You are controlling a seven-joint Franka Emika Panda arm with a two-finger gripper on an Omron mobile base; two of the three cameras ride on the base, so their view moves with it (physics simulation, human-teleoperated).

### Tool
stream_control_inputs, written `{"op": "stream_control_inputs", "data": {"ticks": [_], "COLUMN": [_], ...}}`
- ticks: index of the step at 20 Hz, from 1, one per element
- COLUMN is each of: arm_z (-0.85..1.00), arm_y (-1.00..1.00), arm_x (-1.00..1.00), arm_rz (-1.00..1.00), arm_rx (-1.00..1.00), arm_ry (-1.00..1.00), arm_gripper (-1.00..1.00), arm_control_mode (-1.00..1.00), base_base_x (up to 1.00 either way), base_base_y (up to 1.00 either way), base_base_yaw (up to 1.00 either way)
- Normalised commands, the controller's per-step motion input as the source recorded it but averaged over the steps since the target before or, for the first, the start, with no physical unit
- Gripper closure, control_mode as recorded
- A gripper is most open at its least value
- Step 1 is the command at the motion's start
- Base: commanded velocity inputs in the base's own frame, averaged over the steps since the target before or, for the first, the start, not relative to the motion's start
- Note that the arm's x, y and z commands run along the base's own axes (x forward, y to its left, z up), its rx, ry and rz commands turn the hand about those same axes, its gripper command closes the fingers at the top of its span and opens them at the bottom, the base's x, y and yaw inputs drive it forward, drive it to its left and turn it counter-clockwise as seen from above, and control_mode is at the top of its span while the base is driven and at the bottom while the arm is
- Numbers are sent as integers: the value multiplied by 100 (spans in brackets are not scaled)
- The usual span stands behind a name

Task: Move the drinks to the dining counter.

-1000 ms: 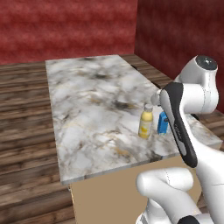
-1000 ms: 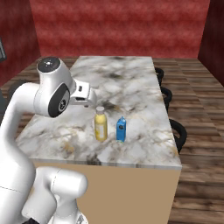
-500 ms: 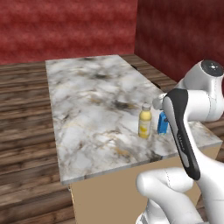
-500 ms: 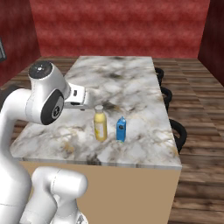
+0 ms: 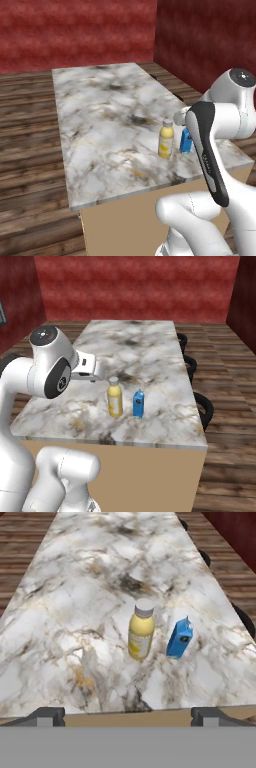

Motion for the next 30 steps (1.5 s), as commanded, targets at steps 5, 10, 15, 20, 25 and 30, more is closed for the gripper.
{"op": "stream_control_inputs", "data": {"ticks": [5, 10, 15, 20, 25, 30], "arm_z": [0, 0, 0, 0, 0, 0], "arm_y": [0, 0, 0, 0, 0, 0], "arm_x": [0, 0, 0, 0, 0, 0], "arm_rz": [0, 0, 0, 0, 0, 0], "arm_rx": [0, 0, 0, 0, 0, 0], "arm_ry": [1, 0, 0, 0, 0, 0], "arm_gripper": [-100, -100, -100, -100, -100, -100], "arm_control_mode": [-100, -100, 100, 100, 100, 100], "base_base_x": [0, 0, -21, -60, -79, -60], "base_base_y": [0, 0, 0, 0, -2, -5], "base_base_yaw": [0, 0, -4, -25, -42, -55]}}
